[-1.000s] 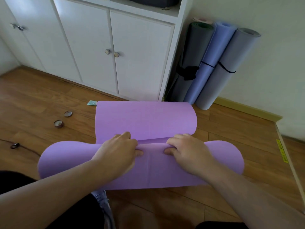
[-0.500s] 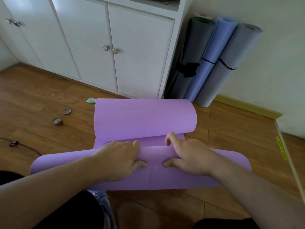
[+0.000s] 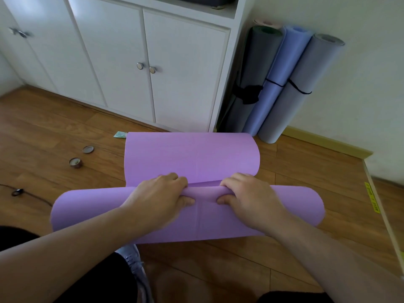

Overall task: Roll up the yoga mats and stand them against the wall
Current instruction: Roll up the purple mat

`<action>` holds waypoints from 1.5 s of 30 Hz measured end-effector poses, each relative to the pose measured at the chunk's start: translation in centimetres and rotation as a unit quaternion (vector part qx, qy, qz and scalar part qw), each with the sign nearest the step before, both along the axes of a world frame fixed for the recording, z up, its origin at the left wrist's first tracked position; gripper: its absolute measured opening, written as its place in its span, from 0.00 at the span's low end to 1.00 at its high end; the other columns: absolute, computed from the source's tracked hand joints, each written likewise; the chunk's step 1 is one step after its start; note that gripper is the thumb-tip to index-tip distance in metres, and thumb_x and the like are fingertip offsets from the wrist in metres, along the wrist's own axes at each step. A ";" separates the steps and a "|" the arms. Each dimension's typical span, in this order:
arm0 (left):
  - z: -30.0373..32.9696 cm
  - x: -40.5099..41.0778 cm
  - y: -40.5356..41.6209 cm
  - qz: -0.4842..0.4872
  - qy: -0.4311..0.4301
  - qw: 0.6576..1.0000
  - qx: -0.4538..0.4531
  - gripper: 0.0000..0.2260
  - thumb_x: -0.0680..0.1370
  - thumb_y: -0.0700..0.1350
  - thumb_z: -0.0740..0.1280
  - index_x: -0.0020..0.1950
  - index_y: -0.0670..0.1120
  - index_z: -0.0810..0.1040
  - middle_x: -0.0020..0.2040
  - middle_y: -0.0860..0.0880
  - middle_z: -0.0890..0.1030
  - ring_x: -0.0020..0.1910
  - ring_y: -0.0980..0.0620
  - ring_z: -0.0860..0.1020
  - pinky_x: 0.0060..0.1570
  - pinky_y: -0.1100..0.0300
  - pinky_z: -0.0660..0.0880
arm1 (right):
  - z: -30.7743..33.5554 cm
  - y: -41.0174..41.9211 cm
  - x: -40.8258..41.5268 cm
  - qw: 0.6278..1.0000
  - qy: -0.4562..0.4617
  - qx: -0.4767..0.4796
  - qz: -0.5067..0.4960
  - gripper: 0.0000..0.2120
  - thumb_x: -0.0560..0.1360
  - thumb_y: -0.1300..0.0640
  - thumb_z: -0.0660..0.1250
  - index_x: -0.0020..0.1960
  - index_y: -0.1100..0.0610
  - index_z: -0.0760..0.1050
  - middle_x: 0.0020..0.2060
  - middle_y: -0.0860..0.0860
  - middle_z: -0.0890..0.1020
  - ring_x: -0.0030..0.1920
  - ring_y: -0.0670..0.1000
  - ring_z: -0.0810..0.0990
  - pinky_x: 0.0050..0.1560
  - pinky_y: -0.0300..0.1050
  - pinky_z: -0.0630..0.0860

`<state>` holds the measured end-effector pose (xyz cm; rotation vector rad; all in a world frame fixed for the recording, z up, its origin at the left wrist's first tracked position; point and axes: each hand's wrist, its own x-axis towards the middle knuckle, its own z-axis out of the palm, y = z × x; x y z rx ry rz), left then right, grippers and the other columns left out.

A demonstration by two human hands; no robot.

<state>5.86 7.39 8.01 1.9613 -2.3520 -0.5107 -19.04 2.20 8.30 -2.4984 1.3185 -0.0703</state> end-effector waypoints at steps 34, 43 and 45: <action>0.7 0.1 -0.3 -0.016 -0.054 0.998 0.010 0.16 0.82 0.62 0.65 0.62 0.52 0.73 0.58 0.52 0.79 0.60 0.46 0.79 0.50 0.53 0.72 | 0.7 0.0 0.0 0.998 0.051 -0.026 0.019 0.14 0.78 0.41 0.71 0.60 0.45 0.78 0.53 0.44 0.82 0.53 0.50 0.79 0.50 0.51 0.76; 0.1 -0.3 0.4 -0.104 -0.094 0.989 0.047 0.22 0.82 0.64 0.62 0.62 0.47 0.64 0.61 0.47 0.77 0.59 0.43 0.79 0.54 0.51 0.72 | 0.9 0.6 0.8 0.988 0.123 0.038 0.079 0.20 0.80 0.42 0.70 0.58 0.49 0.62 0.54 0.50 0.74 0.53 0.54 0.76 0.49 0.50 0.69; 0.3 -0.4 0.3 -0.112 -0.104 0.986 0.061 0.27 0.80 0.67 0.65 0.64 0.46 0.64 0.61 0.47 0.77 0.60 0.43 0.79 0.51 0.52 0.69 | 1.2 0.8 1.0 0.987 0.139 0.033 0.080 0.27 0.75 0.37 0.74 0.56 0.49 0.59 0.52 0.49 0.75 0.49 0.54 0.76 0.45 0.49 0.66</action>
